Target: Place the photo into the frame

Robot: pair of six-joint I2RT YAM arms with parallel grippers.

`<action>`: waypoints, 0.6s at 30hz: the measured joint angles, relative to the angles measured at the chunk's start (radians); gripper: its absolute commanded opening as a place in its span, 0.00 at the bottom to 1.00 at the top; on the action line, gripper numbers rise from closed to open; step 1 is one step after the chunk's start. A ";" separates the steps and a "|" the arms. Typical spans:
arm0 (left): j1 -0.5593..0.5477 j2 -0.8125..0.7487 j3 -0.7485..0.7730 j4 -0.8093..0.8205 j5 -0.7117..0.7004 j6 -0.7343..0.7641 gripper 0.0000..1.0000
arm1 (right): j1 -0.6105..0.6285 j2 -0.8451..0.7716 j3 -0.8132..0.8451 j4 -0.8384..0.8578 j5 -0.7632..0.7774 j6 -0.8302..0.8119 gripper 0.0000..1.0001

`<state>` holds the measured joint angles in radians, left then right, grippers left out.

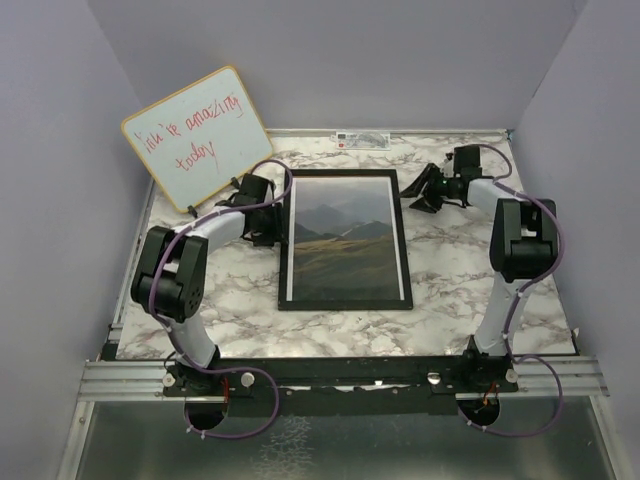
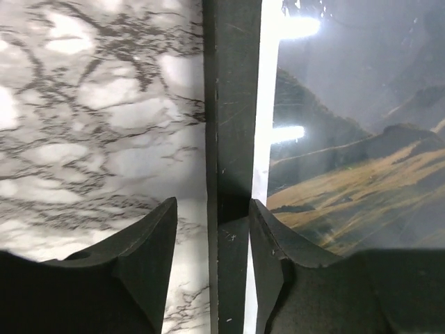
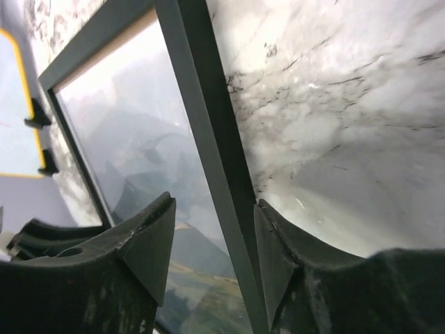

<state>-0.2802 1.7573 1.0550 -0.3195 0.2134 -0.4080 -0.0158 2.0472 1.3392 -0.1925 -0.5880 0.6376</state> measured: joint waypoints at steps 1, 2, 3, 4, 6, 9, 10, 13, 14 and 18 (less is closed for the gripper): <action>-0.002 -0.006 0.006 -0.017 -0.028 0.000 0.47 | 0.002 -0.008 0.019 -0.025 0.034 -0.004 0.58; -0.002 -0.010 0.014 -0.033 -0.051 0.001 0.47 | 0.003 -0.025 0.030 -0.053 0.073 -0.009 0.58; -0.001 -0.018 0.025 -0.051 -0.082 0.001 0.48 | 0.003 -0.048 0.034 -0.081 0.116 -0.013 0.58; 0.003 -0.028 0.034 -0.067 -0.109 0.001 0.48 | 0.003 -0.079 0.034 -0.114 0.160 -0.016 0.58; 0.015 -0.067 0.047 -0.093 -0.154 0.001 0.51 | 0.003 -0.154 0.032 -0.172 0.249 -0.019 0.60; 0.032 -0.155 0.060 -0.120 -0.198 0.002 0.61 | 0.003 -0.318 -0.001 -0.206 0.376 -0.027 0.60; 0.037 -0.188 0.067 -0.127 -0.212 0.004 0.65 | 0.003 -0.377 -0.017 -0.213 0.412 -0.029 0.61; 0.043 -0.294 0.083 -0.133 -0.245 0.005 0.69 | 0.003 -0.542 -0.072 -0.218 0.522 -0.033 0.64; 0.043 -0.323 0.085 -0.132 -0.251 0.007 0.69 | 0.003 -0.595 -0.095 -0.220 0.558 -0.035 0.66; 0.042 -0.445 0.089 -0.132 -0.277 0.008 0.72 | 0.003 -0.781 -0.179 -0.246 0.691 -0.044 0.71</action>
<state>-0.2379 1.3121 1.1442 -0.4515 -0.0635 -0.4000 -0.0132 1.2663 1.1606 -0.4385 0.1032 0.5938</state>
